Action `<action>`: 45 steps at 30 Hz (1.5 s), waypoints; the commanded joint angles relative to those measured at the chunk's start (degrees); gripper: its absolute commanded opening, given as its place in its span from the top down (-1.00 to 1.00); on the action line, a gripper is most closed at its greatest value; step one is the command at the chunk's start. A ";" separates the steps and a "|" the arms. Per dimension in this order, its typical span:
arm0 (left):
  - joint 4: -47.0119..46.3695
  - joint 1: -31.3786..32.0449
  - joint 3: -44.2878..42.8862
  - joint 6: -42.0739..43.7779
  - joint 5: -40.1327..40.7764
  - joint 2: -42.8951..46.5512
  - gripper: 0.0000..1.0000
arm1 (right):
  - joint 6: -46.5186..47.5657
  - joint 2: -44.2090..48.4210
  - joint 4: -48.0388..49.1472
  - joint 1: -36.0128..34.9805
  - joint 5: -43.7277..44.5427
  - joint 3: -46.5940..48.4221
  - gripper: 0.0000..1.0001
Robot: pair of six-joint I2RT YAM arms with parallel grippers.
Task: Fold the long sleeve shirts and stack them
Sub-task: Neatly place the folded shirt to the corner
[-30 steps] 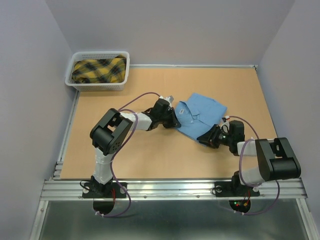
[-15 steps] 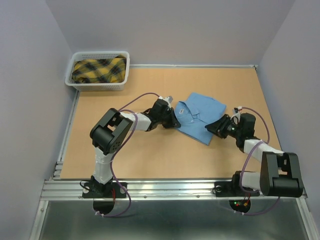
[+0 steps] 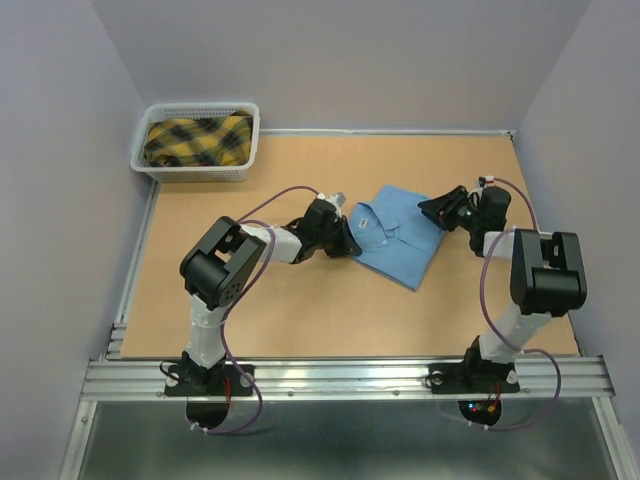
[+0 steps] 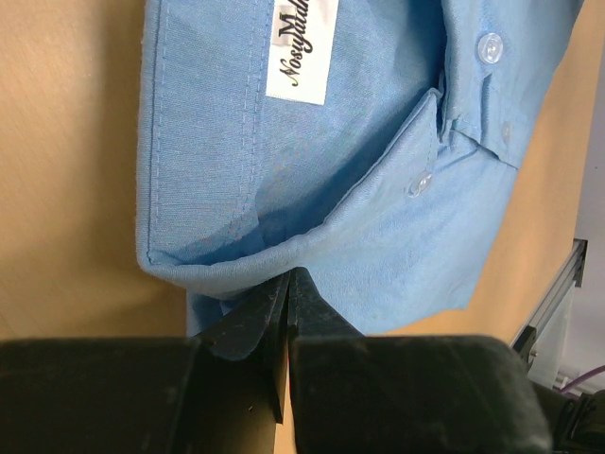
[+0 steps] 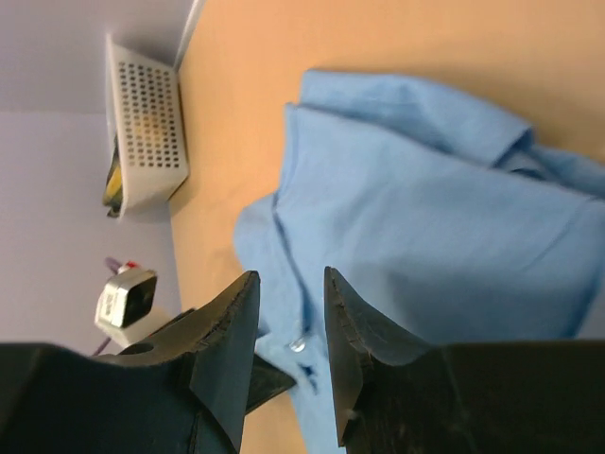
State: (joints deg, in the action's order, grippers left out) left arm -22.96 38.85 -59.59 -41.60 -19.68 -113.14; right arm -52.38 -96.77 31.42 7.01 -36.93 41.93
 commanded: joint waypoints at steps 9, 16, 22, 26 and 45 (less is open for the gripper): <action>1.95 -0.44 2.11 0.82 0.52 0.38 0.77 | -2.90 -13.28 14.81 9.16 -0.07 1.66 0.21; 4.67 -0.53 0.71 2.49 1.66 2.83 0.76 | 2.19 0.43 -1.52 10.57 1.24 3.42 -0.08; 10.99 -0.53 -2.10 4.16 6.05 10.90 0.42 | 4.75 11.40 -14.45 10.57 3.09 -1.39 -0.61; 15.04 -0.53 -4.91 5.65 8.07 17.32 0.08 | 3.00 15.11 -16.21 10.57 -0.42 -7.19 -0.64; 25.41 -13.27 8.52 12.86 15.02 50.55 -0.74 | -3.60 10.56 -2.60 5.74 -3.50 -23.74 -0.42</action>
State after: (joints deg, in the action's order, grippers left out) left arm -0.93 28.45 -54.39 -32.29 -6.72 -68.18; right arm -53.76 -82.52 22.17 14.50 -41.36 19.68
